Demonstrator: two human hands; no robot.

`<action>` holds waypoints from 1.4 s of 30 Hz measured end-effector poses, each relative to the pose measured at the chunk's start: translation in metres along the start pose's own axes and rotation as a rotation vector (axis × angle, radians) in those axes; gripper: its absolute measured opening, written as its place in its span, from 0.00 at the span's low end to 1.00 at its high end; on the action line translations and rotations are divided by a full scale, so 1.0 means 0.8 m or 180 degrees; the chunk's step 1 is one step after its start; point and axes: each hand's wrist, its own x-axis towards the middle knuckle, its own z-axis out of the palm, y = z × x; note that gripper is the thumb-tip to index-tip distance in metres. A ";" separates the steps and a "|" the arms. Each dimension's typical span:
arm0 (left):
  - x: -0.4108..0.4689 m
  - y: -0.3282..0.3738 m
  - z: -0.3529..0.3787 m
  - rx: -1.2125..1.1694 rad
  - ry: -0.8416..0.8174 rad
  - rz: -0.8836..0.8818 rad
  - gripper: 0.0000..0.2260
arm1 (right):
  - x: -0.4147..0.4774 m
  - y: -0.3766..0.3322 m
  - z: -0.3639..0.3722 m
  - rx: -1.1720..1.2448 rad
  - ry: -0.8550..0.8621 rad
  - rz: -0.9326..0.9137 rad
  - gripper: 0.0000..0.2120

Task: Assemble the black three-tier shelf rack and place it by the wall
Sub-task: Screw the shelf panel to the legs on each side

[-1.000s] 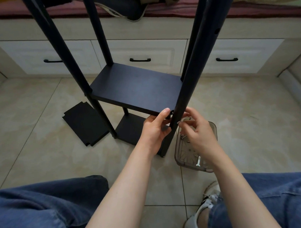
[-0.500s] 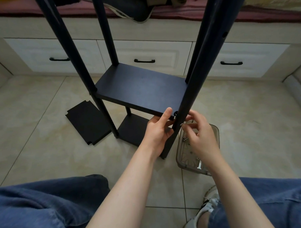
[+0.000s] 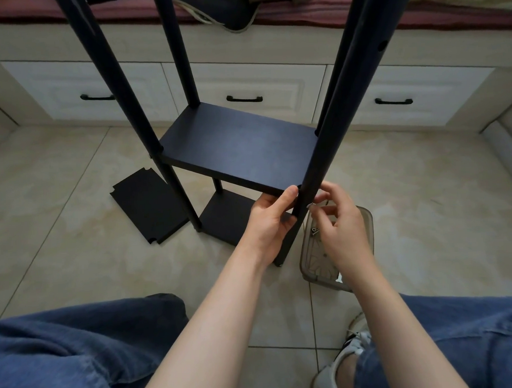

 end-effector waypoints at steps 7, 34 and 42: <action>0.000 0.003 0.003 0.0010 0.0059 -0.0006 0.21 | -0.001 -0.002 0.001 -0.0106 0.0051 0.0005 0.17; -0.028 0.041 0.027 0.4498 0.0750 0.2022 0.21 | 0.014 -0.003 -0.020 0.1029 -0.0603 0.0482 0.20; -0.001 0.073 0.017 0.4663 -0.0358 0.1891 0.19 | 0.015 0.008 -0.029 0.1271 -0.0843 0.0609 0.19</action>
